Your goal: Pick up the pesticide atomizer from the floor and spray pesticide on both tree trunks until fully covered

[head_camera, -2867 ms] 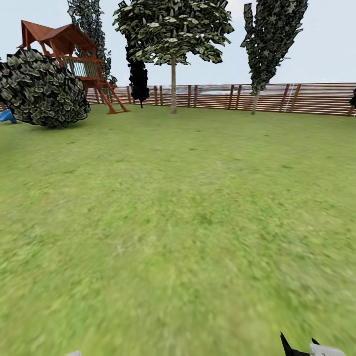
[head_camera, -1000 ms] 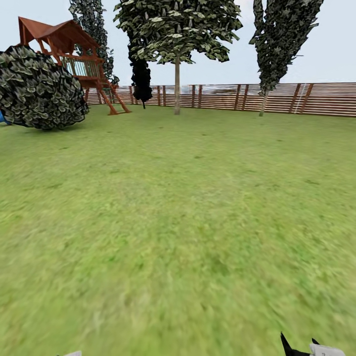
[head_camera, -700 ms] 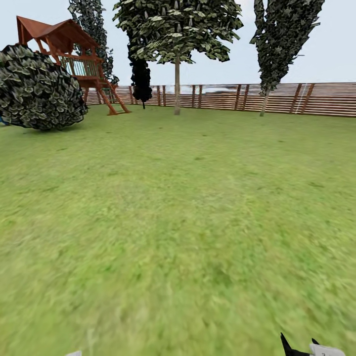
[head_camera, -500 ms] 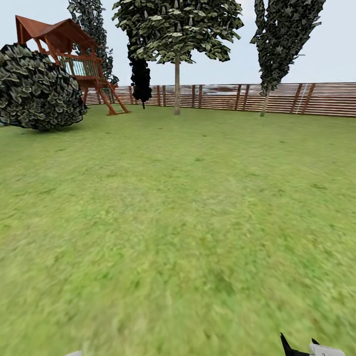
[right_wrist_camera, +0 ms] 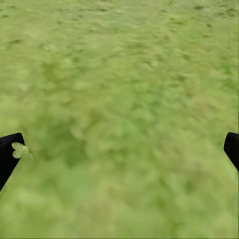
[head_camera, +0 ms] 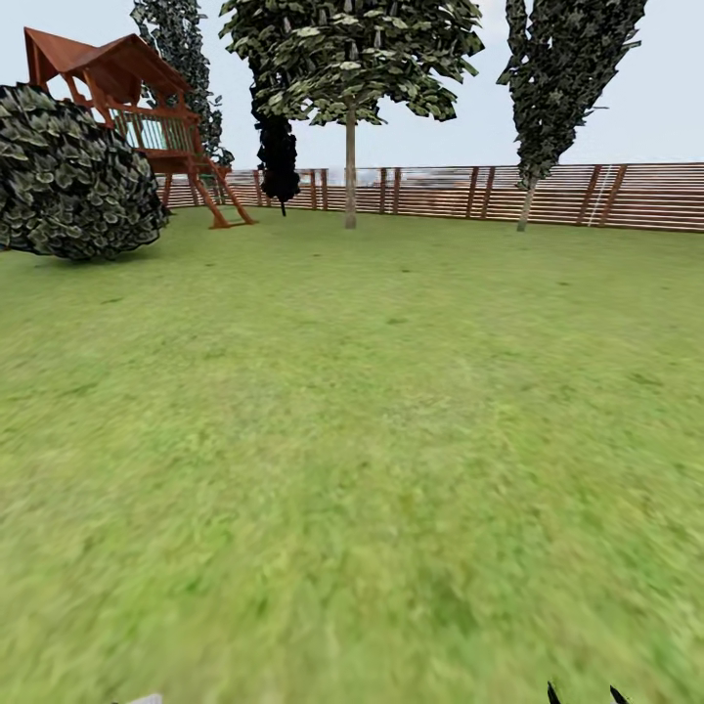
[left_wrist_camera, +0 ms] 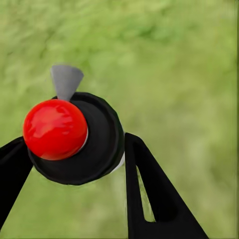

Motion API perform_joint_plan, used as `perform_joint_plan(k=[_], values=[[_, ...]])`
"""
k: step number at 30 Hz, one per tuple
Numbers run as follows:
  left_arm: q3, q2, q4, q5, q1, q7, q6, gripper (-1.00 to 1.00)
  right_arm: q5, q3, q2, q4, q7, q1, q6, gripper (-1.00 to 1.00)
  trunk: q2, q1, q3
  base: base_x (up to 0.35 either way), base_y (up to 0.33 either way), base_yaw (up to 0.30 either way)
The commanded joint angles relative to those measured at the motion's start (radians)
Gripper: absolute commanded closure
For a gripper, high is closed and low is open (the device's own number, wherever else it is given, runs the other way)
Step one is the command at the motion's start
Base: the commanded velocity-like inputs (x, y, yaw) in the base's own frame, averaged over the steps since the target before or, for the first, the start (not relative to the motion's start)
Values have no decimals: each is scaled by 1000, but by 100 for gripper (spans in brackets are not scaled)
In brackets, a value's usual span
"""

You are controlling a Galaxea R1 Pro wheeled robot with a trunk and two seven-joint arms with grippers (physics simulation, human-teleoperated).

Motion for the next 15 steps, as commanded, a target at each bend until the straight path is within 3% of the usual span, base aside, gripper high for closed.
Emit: perform_joint_plan(k=[1,2,3,15], values=[[0,0,0,0,0,0,0,100,-2,-1,0,38,0,9,-95,-100,0,0,0,338,0,0],[0,0,0,0,0,0,0,100,-2,0,2,82,-1,16,-193,-100,0,0,0,338,0,0],[0,0,0,0,0,0,0,100,-2,0,2,100,-1,17,-215,-100,0,0,0,338,0,0],[0,-1,0,0,0,0,0,100,-2,0,2,329,-2,19,-215,-100,0,0,0,338,0,0]])
